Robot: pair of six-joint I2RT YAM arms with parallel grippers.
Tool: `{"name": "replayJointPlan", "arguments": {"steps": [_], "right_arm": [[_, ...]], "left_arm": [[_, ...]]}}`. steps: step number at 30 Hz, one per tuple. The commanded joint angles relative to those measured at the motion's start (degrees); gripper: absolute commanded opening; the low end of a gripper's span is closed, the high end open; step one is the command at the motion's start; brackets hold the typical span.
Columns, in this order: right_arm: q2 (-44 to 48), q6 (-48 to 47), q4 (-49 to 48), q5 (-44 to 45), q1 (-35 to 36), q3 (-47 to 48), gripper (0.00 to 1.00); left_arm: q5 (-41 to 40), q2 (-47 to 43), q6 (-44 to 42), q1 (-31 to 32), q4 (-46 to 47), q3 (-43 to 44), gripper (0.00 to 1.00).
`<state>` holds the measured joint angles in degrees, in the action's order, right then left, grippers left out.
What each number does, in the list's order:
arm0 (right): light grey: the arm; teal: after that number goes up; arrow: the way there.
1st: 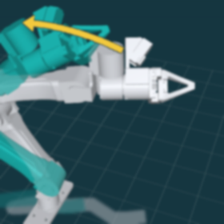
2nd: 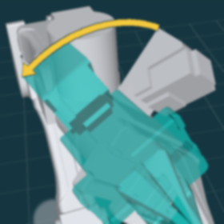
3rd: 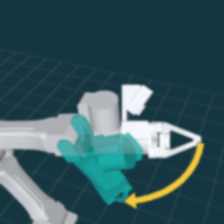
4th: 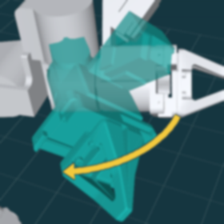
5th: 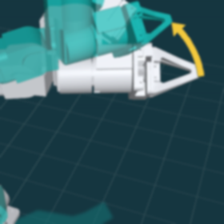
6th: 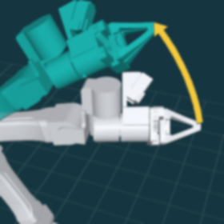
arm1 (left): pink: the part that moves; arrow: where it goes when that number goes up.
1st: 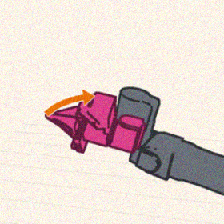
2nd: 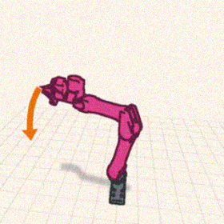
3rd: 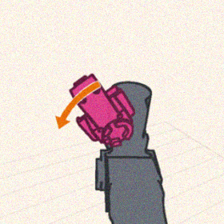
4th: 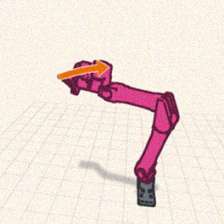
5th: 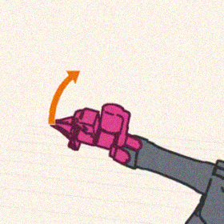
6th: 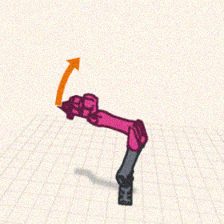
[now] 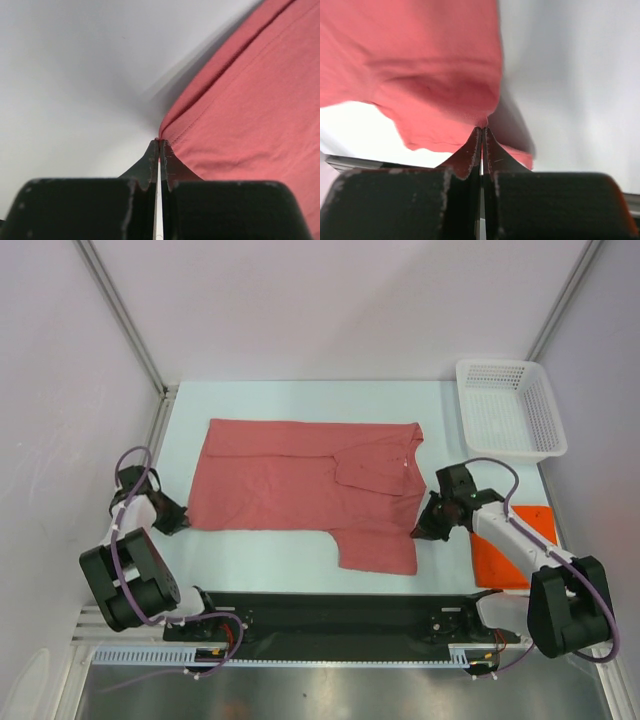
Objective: Fold and stack the t-shirts
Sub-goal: Fold the tshirt
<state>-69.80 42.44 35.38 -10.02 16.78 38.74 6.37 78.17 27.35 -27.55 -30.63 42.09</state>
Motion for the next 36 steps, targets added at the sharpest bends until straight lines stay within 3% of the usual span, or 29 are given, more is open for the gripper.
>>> {"name": "replayJointPlan", "arguments": {"steps": [1, 20, 36], "right_arm": [[-0.8, -5.2, -0.7, -2.5, -3.2, 5.8, 0.0], [-27.7, -12.7, 1.2, -5.6, -8.7, 36.9, 0.0], [-39.3, -11.7, 1.6, -7.2, -9.4, 49.9, 0.0]], "left_arm": [[0.3, -2.3, -0.9, 1.3, -1.6, 3.8, 0.0], [-1.7, 16.7, 4.6, 9.8, -0.8, 30.8, 0.01], [-4.3, 30.4, 5.5, 10.3, -2.9, 44.4, 0.0]]}}
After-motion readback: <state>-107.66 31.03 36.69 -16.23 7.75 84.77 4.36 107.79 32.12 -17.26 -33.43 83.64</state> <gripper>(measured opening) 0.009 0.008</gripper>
